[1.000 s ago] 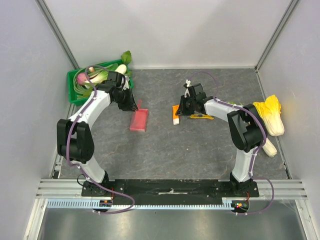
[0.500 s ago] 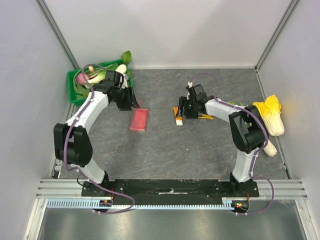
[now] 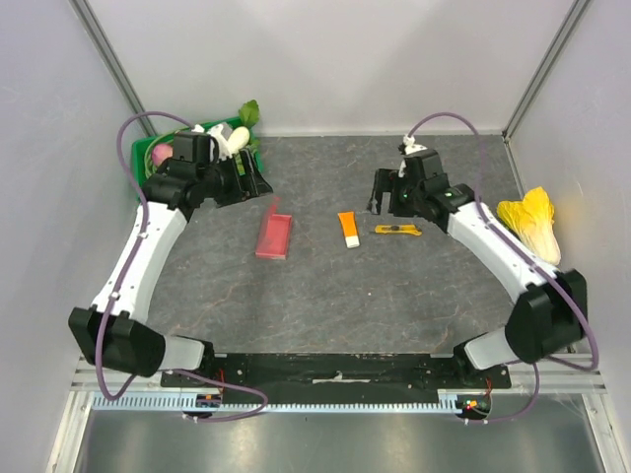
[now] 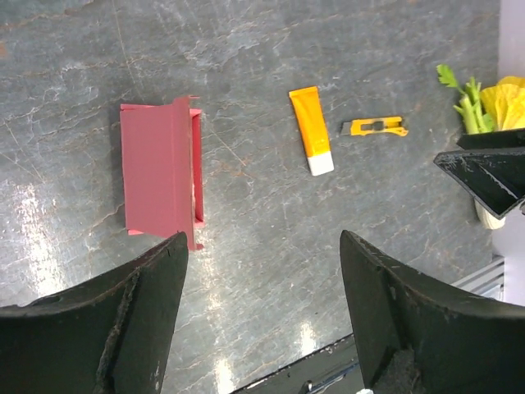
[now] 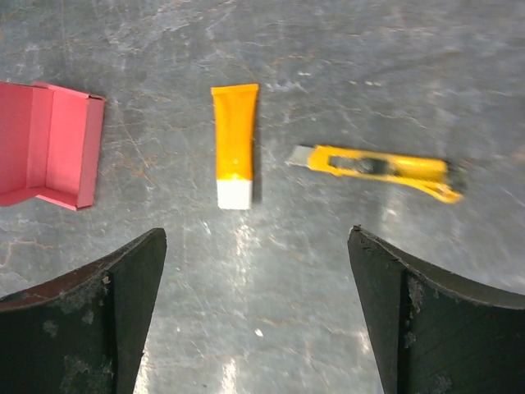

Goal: Unpack the express box

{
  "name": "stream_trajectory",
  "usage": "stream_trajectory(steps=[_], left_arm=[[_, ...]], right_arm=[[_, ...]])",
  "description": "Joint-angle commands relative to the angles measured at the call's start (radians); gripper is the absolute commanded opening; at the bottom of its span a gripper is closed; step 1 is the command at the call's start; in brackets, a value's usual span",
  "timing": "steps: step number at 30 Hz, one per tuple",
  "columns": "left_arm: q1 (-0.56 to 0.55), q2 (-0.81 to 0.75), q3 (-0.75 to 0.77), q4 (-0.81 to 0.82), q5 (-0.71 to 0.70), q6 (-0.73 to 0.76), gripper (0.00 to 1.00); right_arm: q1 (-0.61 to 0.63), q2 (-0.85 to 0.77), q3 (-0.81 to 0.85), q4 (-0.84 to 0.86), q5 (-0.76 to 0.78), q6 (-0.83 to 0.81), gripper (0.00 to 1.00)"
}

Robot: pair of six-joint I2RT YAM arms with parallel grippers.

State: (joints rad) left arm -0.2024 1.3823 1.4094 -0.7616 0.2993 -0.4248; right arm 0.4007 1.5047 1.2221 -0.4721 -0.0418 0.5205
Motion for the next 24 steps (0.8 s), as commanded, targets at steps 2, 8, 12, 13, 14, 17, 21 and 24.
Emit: stream_trajectory(steps=[2,8,12,13,14,17,21,24], left_arm=[[0.005,-0.111,0.075,-0.066,0.029,-0.031,0.81],[0.004,-0.297,0.033,-0.134,-0.003,-0.057,0.81],[0.004,-0.432,0.000,-0.211,-0.032,-0.054,0.82],[0.004,-0.460,-0.003,-0.223,-0.028,-0.040,0.82],[0.004,-0.506,-0.003,-0.234,-0.025,-0.034,0.82],[0.004,-0.589,0.017,-0.288,-0.035,-0.002,0.83],[0.004,-0.663,0.045,-0.350,-0.063,0.009,0.83],[0.004,-0.693,0.071,-0.386,-0.065,0.021,0.83]], right_arm=[[-0.017,-0.256,-0.021,-0.212,0.190,-0.070,0.98],[-0.020,-0.509,0.017,-0.356,0.357,-0.056,0.98],[-0.019,-0.601,0.091,-0.445,0.442,-0.039,0.98],[-0.020,-0.616,0.120,-0.480,0.460,-0.037,0.98],[-0.020,-0.653,0.128,-0.491,0.477,-0.039,0.98],[-0.019,-0.719,0.157,-0.522,0.528,-0.037,0.98],[-0.019,-0.781,0.185,-0.523,0.554,-0.028,0.98],[-0.019,-0.805,0.211,-0.523,0.566,-0.020,0.98]])
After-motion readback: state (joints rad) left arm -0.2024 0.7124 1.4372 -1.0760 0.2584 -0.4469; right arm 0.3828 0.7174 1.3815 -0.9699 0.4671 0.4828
